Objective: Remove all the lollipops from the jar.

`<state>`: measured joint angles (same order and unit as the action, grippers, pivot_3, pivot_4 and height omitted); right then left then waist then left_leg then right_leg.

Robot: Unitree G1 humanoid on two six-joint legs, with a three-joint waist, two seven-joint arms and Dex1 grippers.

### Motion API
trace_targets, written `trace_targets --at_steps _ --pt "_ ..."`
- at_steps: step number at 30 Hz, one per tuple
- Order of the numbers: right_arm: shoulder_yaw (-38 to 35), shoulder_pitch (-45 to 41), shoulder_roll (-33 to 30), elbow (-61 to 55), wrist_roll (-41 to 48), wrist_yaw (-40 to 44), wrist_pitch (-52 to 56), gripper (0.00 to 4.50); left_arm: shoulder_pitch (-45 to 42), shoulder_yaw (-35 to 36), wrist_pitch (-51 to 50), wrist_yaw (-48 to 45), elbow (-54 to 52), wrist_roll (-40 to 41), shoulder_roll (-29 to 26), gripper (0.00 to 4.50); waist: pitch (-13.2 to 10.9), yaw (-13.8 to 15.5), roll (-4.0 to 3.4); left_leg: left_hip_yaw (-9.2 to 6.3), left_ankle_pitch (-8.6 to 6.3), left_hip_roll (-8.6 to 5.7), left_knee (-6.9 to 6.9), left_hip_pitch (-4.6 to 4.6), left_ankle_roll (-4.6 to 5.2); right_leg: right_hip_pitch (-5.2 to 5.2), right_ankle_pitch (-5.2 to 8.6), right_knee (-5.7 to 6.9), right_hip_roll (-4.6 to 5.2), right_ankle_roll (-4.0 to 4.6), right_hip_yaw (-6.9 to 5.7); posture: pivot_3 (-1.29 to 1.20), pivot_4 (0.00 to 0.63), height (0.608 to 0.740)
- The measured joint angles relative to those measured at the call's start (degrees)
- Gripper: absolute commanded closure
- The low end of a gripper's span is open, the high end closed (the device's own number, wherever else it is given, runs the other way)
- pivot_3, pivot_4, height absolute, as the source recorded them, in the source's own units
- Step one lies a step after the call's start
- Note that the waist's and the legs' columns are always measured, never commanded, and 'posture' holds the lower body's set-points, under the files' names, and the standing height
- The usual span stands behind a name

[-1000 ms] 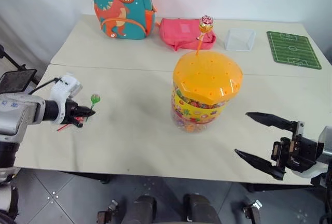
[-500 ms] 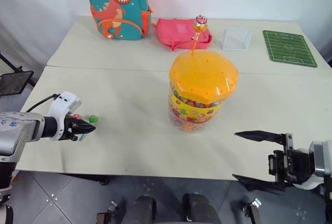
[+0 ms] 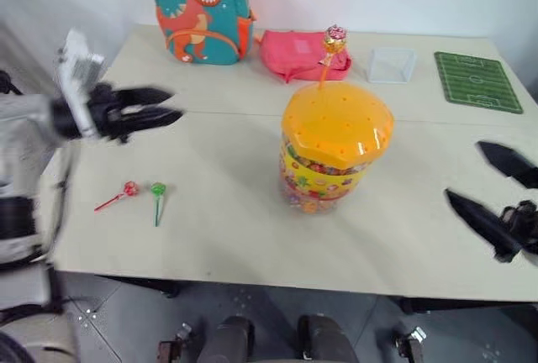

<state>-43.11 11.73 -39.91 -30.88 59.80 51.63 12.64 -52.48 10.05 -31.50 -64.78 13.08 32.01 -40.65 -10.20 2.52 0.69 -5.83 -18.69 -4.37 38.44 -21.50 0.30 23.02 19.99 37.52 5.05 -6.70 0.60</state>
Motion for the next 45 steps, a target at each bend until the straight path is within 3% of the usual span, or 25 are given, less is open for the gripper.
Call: trace_targets --at_steps 1,3,9,17,22,37,41,45 --pt "-0.9 0.3 0.0 0.4 0.0 -0.6 0.1 0.00 -3.5 0.0 2.1 0.9 2.7 0.0 4.5 0.68 0.0 0.2 0.02 -0.02 -0.01 0.00 0.08 -0.01 0.02 0.00 0.00 0.10 0.00 -0.01 -0.06 0.00 0.150 0.740" --pt "-1.2 0.3 0.0 0.6 0.0 -1.2 0.1 0.00 -7.5 -0.5 4.6 2.0 5.8 -0.1 8.3 0.14 0.0 -0.1 0.03 0.10 -0.04 0.02 0.04 0.00 0.03 0.06 0.00 0.12 -0.07 -0.01 -0.13 0.00 0.150 0.740" --pt "-0.7 0.9 0.9 -1.4 -0.3 -3.6 0.2 0.00 -15.7 -5.4 8.9 -0.6 15.1 -2.9 16.1 0.14 0.0 -1.5 0.02 0.28 -0.04 0.06 -0.12 0.03 0.03 0.24 0.00 0.26 -0.16 -0.02 -0.15 0.00 0.150 0.740" --pt "2.1 0.0 1.0 -6.2 -0.8 -9.1 1.0 0.00 -18.9 -8.9 11.6 -1.5 21.7 -6.8 21.6 0.14 0.0 -1.1 0.03 0.27 -0.04 0.05 0.02 -0.08 0.03 0.35 -0.01 0.30 -0.16 -0.02 -0.12 0.00 0.150 0.740" --pt "2.2 0.0 1.0 -7.5 -0.8 -11.3 1.3 0.00 -19.7 -9.9 10.9 -2.7 22.4 -7.8 22.1 0.14 0.0 -1.1 0.03 0.25 -0.04 0.06 0.06 -0.12 0.03 0.36 -0.01 0.30 -0.17 -0.02 -0.12 0.00 0.150 0.740" --pt "2.2 1.7 1.6 -9.3 -0.8 -12.2 1.3 0.00 -20.3 -10.1 7.7 -4.8 23.7 -8.1 23.5 4.47 0.0 -1.0 0.03 0.26 -0.04 0.05 0.11 -0.13 0.03 0.35 -0.01 0.32 -0.30 -0.02 -0.12 0.00 0.150 0.740" --pt "2.2 1.7 1.7 -9.2 -0.8 -11.8 1.2 0.00 -20.5 -8.2 6.2 -3.6 23.9 -6.9 24.3 4.47 0.0 -1.0 0.03 0.25 -0.04 0.05 0.13 -0.13 0.03 0.35 -0.01 0.33 -0.30 -0.02 -0.12 0.00 0.150 0.740" --pt "2.3 2.1 2.1 -9.2 -1.0 -11.1 1.1 0.00 -25.7 0.4 1.0 3.4 26.3 -1.3 24.6 4.47 0.0 -1.1 0.04 0.20 -0.05 0.06 0.26 -0.30 0.04 0.47 -0.01 0.36 -0.29 -0.02 -0.13 0.00 0.150 0.740"
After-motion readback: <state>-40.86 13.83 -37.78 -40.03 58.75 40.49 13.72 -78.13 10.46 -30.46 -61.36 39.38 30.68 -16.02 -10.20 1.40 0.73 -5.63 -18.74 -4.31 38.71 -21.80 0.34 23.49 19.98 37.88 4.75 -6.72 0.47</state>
